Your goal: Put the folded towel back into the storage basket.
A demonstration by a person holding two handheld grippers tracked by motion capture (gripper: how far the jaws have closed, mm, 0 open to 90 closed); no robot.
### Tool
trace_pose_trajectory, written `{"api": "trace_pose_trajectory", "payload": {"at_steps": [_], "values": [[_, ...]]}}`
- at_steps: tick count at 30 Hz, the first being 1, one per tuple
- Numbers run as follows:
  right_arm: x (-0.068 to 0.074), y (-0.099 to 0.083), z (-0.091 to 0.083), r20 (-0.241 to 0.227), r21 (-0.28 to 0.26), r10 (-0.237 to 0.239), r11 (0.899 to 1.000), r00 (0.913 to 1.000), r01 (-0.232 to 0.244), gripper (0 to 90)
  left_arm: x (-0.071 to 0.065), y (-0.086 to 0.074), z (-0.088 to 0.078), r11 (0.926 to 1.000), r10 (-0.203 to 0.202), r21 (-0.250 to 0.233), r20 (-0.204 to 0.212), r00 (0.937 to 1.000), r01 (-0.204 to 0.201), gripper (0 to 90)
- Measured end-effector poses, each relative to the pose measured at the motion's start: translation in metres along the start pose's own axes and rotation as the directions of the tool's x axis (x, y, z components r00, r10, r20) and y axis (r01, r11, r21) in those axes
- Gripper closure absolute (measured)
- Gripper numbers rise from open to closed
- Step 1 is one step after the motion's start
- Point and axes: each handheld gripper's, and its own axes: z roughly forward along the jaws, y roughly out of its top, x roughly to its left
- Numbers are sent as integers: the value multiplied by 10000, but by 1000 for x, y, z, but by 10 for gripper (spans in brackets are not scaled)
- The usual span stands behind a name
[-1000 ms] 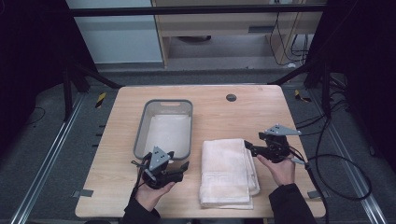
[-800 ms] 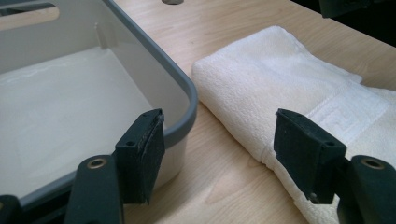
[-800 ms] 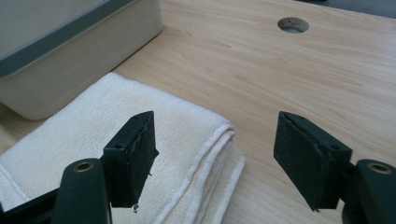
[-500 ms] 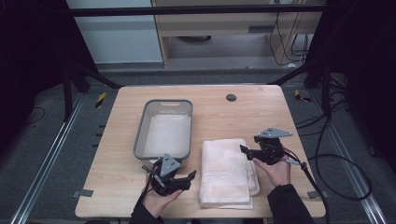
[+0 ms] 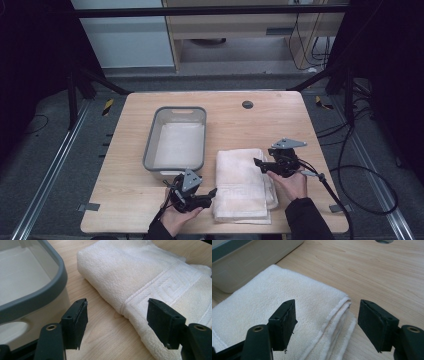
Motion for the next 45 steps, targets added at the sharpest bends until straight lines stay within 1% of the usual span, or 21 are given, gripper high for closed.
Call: {"api": "trace_pose_trajectory", "payload": {"at_steps": [6,7,9,11,12,13,14,15,16,18,19,20,21,24,37,38,39,40,43,45], "values": [[1,-2,6,-40,139,92,9999,9999,-92,305,-3,-1,11,9998,-162,148,187,9997,159,293],[1,-2,7,-33,193,132,9997,9999,-131,302,-3,-1,13,9998,-111,183,197,9997,108,289],[2,-3,8,-40,232,118,9997,9999,-117,302,-4,-1,15,9997,-106,222,200,9997,102,281],[3,-4,13,-54,365,189,9992,9998,-187,300,-6,-2,21,9995,-108,313,256,9996,100,272],[2,-5,15,-51,404,150,9991,9999,-148,299,-7,-2,23,9993,-114,356,279,9995,104,269],[2,-6,16,-48,437,197,9989,9998,-194,300,-7,-2,23,9993,-114,356,279,9995,104,266],[1,-8,18,-131,300,315,9991,9994,-311,302,-9,-3,27,9991,-78,411,329,9994,64,261],[0,-9,18,-249,217,552,9983,9982,-547,303,-10,-4,29,9990,-39,447,345,9994,24,257],[-2,-11,19,-284,231,749,9970,9968,-742,304,-11,-4,31,9989,-31,470,379,9993,13,252],[-4,-12,19,-75,348,658,9972,9978,-655,304,-12,-5,34,9986,-19,536,418,9991,-3,246],[-5,-12,19,-59,344,627,9975,9980,-625,301,-12,-5,34,9986,-19,536,418,9991,-3,243],[-4,-12,19,-145,351,722,9968,9973,-717,300,-13,-6,37,9984,-57,568,409,9991,34,243],[-4,-12,20,-208,346,710,9969,9973,-703,298,-13,-6,38,9981,-78,607,426,9991,52,242],[-3,-14,25,-158,535,657,9965,9977,-647,296,-14,-7,41,9979,-99,637,415,9991,72,237],[-3,-20,36,-127,933,892,9918,9959,-876,297,-15,-12,50,9959,-303,866,471,9984,261,261],[-4,-21,37,-241,876,1062,9907,9941,-1037,297,-15,-12,51,9951,-408,920,501,9979,360,261],[-8,-25,38,-413,844,1416,9869,9891,-1378,298,-14,-12,52,9940,-496,1000,573,9971,437,265],[-9,-26,38,-477,830,1559,9849,9866,-1517,300,-13,-12,52,9935,-560,1028,612,9966,495,268],[-8,-26,39,-504,878,1474,9859,9878,-1427,313,-13,-11,54,9920,-704,1095,724,9949,623,285],[-8,-26,40,-497,879,1453,9862,9881,-1406,317,-13,-11,54,9916,-722,1127,772,9944,633,304]]}}
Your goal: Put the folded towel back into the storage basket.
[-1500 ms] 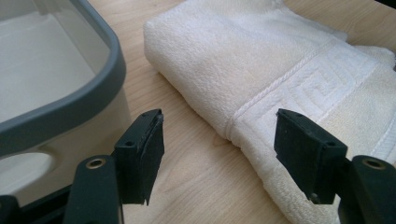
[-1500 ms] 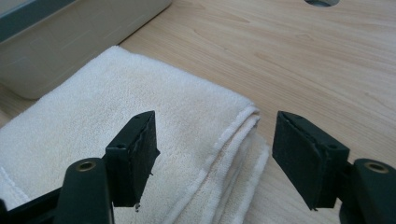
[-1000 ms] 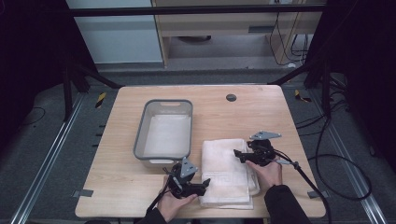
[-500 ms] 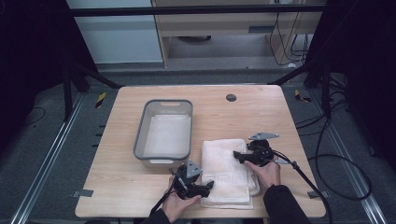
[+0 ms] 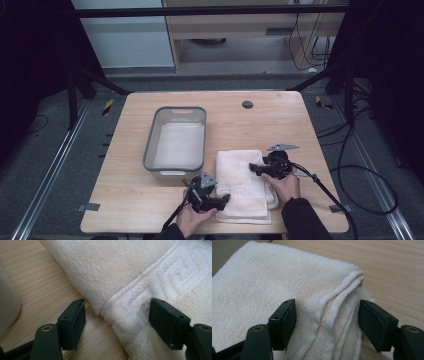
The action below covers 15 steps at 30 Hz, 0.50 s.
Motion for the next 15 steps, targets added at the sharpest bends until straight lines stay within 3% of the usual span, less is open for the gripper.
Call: {"api": "trace_pose_trajectory", "payload": {"at_steps": [7,15], "values": [[1,0,-1,-154,91,127,9999,9998,-126,427,-3,2,0,9998,39,214,294,9996,-46,413],[1,1,-2,-474,226,547,9983,9974,-537,586,-4,5,0,9989,-209,428,647,9977,181,546]]}}
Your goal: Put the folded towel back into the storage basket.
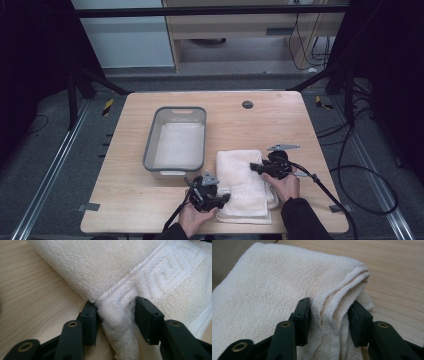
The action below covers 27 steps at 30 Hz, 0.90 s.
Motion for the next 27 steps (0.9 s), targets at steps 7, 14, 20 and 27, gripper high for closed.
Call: {"api": "trace_pose_trajectory", "payload": {"at_steps": [7,14,20,27], "values": [[0,1,-2,-78,-42,92,9999,9999,-92,669,-3,1,-2,10000,-55,-39,92,9999,56,674],[3,5,-9,-65,-106,4,9999,10000,-5,688,-1,1,-5,9993,-256,-255,243,9994,262,751],[8,9,-20,147,-348,-387,9986,9991,392,695,-3,3,-14,9975,-213,-657,438,9988,241,759],[14,12,-36,67,-916,-417,9949,9991,422,699,-6,9,-26,9943,-78,-1059,511,9987,132,760]]}}
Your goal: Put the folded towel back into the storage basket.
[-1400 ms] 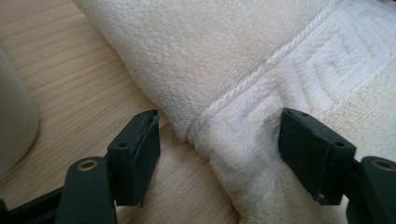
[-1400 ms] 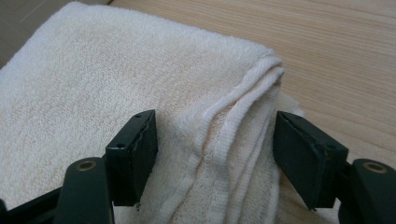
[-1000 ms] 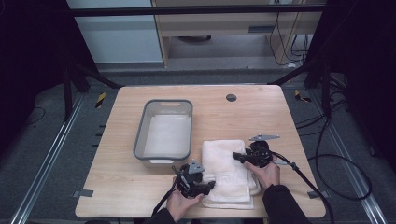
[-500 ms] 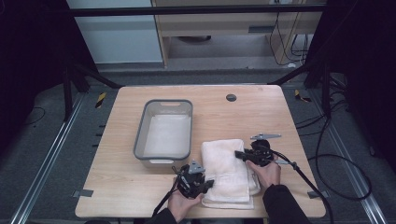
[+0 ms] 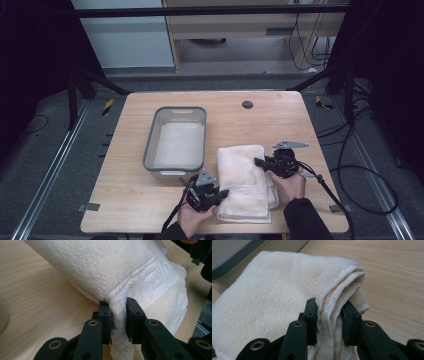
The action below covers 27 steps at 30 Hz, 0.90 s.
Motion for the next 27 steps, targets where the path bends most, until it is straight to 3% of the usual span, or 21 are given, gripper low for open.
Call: {"api": "trace_pose_trajectory", "payload": {"at_steps": [3,8,13,18,27], "values": [[1,1,-4,-15,-117,68,9999,10000,-68,699,0,3,-3,9999,22,-112,14,10000,-22,760],[10,9,-13,221,-440,-354,9984,9991,363,701,-1,6,-9,9994,116,-320,-29,9999,-117,761],[10,13,-22,111,-747,-250,9969,9996,257,702,-3,12,-18,9977,207,-645,-37,9998,-209,762],[19,19,-29,317,-1015,-544,9932,9980,574,702,-4,15,-24,9955,328,-883,-78,9994,-333,762],[26,27,-39,392,-1436,-689,9869,9969,739,702,-6,22,-35,9907,511,-1255,-200,9985,-532,763]]}}
